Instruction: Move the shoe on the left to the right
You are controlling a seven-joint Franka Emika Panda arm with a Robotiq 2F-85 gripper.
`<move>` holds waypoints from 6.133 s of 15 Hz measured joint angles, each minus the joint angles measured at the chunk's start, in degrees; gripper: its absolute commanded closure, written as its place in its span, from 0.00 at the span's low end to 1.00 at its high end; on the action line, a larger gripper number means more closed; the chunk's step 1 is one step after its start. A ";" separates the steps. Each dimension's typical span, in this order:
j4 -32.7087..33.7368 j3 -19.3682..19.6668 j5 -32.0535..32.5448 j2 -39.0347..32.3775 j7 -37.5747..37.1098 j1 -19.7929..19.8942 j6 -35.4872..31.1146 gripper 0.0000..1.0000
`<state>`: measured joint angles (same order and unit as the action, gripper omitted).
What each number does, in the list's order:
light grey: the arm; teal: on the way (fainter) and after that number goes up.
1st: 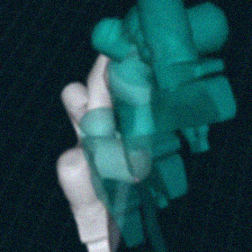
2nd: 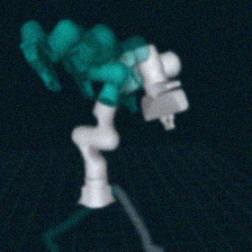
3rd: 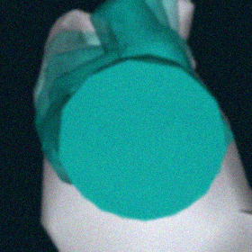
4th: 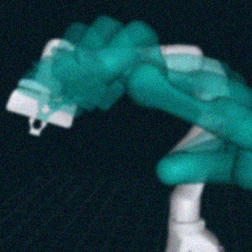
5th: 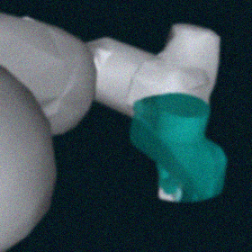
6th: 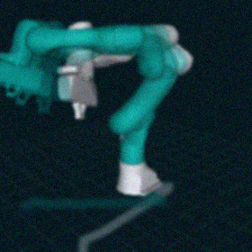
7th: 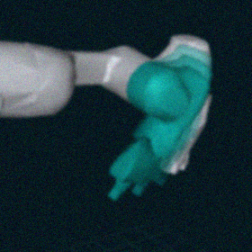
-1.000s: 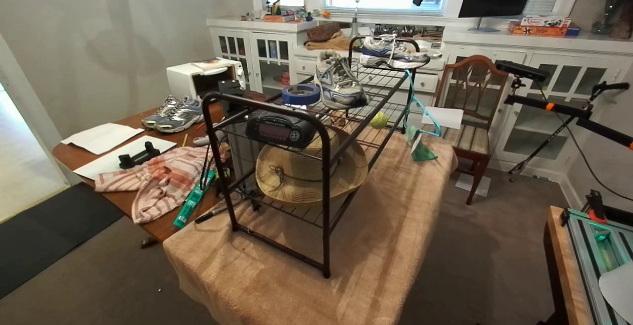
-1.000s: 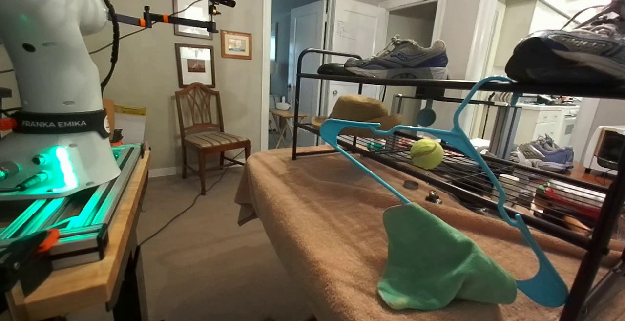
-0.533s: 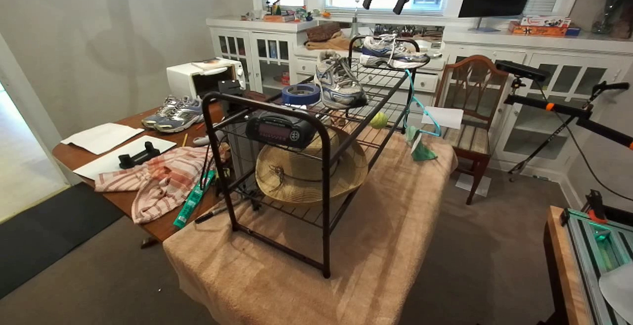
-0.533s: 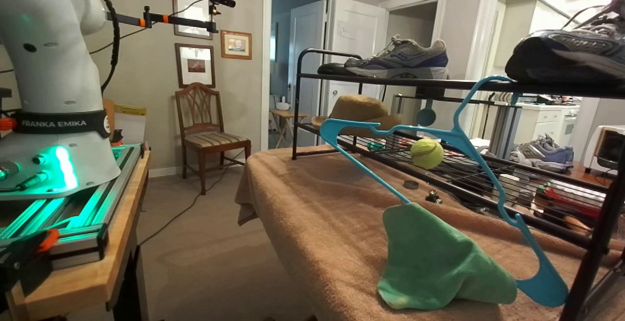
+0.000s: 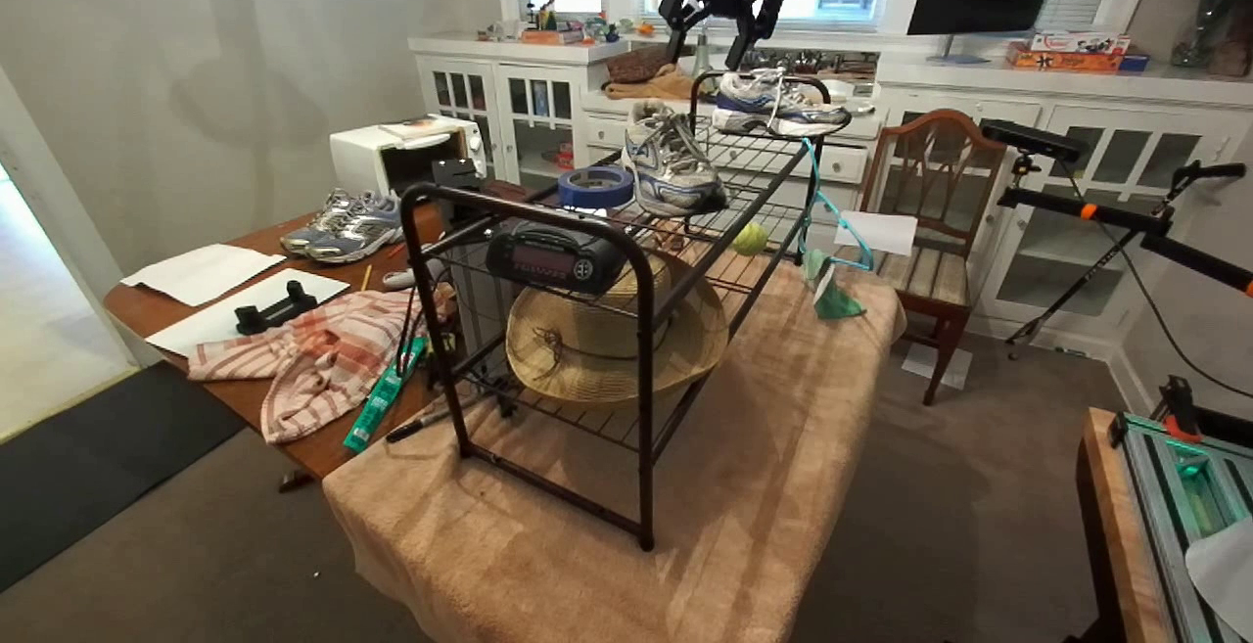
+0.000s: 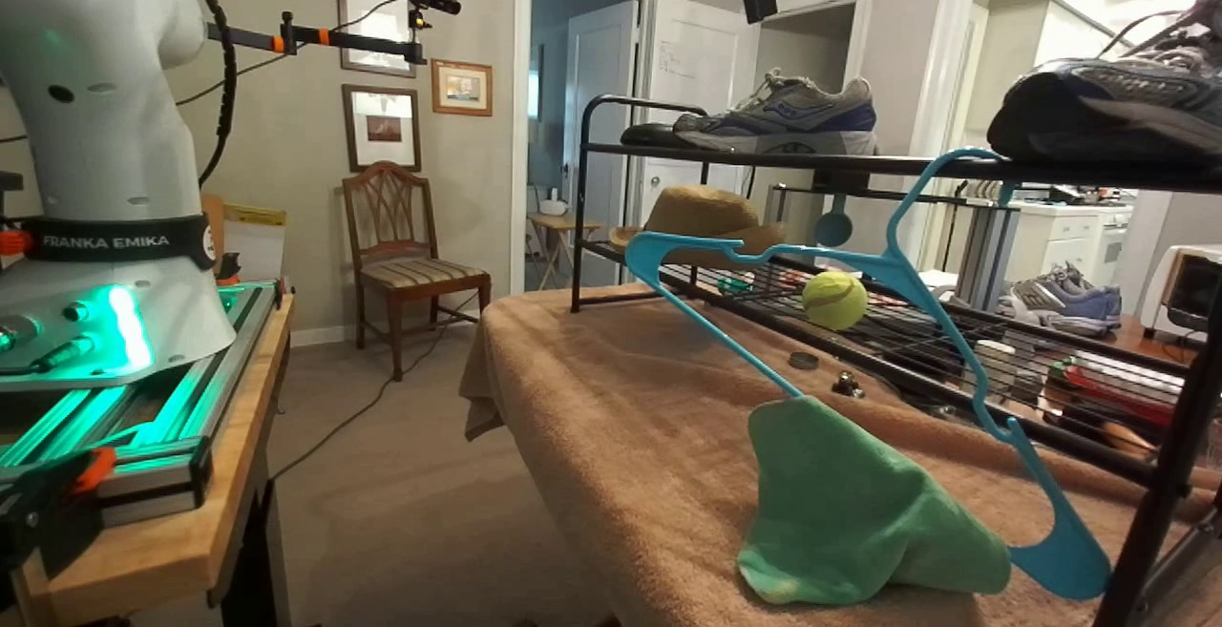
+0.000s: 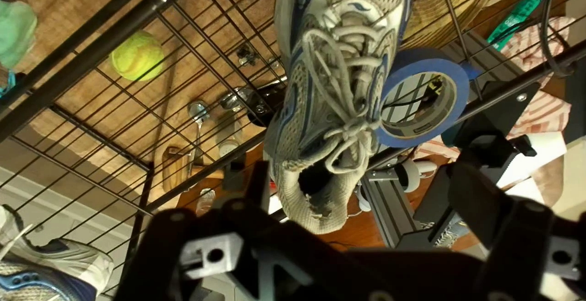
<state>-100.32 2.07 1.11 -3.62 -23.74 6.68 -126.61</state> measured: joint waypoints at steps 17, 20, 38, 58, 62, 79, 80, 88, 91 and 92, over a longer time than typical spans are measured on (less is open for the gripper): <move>4.12 2.57 0.20 -9.24 -6.30 -2.69 -2.49 0.65; 4.27 2.87 0.25 -9.67 -6.59 -3.11 -2.49 0.87; 6.31 5.37 0.58 -4.48 -14.08 -3.75 -2.32 0.98; 7.10 8.36 -12.01 -0.43 10.81 4.05 1.55 0.98; 9.42 9.08 -14.54 -1.27 19.38 5.63 8.40 0.98; 23.88 10.39 -14.39 -12.89 29.16 11.01 15.71 0.98; 24.04 10.54 -14.41 -13.35 28.01 11.05 15.60 0.98; 25.80 11.84 -14.45 -16.39 16.09 11.09 14.34 0.98; 26.59 12.14 -14.45 -17.21 12.64 11.10 13.81 0.98; 26.74 12.24 -14.45 -17.42 11.86 11.10 13.46 0.98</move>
<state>-73.58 14.31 -13.34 -21.04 -11.88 17.78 -113.15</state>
